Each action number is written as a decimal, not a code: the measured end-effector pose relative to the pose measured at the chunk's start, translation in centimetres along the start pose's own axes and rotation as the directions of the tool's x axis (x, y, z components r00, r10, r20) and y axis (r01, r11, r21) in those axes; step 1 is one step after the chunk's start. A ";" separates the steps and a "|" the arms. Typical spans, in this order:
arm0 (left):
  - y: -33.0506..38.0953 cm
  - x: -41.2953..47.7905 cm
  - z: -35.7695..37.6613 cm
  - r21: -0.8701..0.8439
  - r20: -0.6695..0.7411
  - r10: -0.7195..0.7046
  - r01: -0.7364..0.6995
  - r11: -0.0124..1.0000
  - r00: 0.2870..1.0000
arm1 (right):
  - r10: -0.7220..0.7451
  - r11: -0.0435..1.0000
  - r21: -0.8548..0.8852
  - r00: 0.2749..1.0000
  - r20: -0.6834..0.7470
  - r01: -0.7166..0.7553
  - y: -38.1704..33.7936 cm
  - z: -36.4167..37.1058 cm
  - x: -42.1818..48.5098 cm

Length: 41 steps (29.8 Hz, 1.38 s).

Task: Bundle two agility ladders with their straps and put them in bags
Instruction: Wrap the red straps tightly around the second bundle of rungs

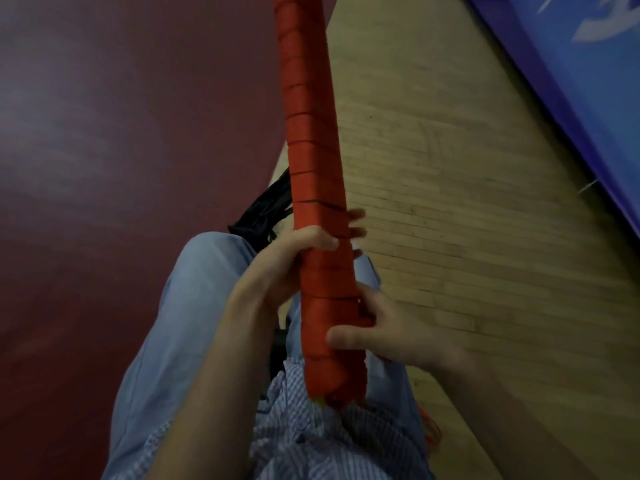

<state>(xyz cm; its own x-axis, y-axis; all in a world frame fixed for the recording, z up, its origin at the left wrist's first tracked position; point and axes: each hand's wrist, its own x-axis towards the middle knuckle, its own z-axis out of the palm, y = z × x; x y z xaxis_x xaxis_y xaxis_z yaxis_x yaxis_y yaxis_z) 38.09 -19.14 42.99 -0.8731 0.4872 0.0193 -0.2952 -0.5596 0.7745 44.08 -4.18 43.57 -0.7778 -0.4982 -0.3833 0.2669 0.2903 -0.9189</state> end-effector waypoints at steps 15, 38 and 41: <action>-0.5 -0.6 -1.2 -0.206 -0.254 -0.127 0.074 0.976 0.959 | -0.148 0.793 -0.574 0.979 0.142 0.203 -2.7 -3.5 -0.8; -0.2 -1.0 -3.3 0.096 -0.377 -0.041 0.083 0.992 0.925 | 0.093 0.883 -0.469 0.982 0.165 -0.005 5.9 -7.4 2.8; -0.4 -0.9 -3.7 0.079 -0.387 -0.055 0.092 0.993 0.920 | 0.042 0.904 -0.422 0.996 -0.080 -0.072 8.9 -8.8 3.0</action>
<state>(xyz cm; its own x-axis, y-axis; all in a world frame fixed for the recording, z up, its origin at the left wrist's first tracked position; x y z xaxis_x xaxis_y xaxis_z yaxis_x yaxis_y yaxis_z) 37.56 -21.81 40.31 -0.9376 0.2197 -0.2694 -0.3429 -0.4576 0.8204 39.14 4.09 35.08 -0.8087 -0.4184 -0.4133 0.0572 0.6435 -0.7633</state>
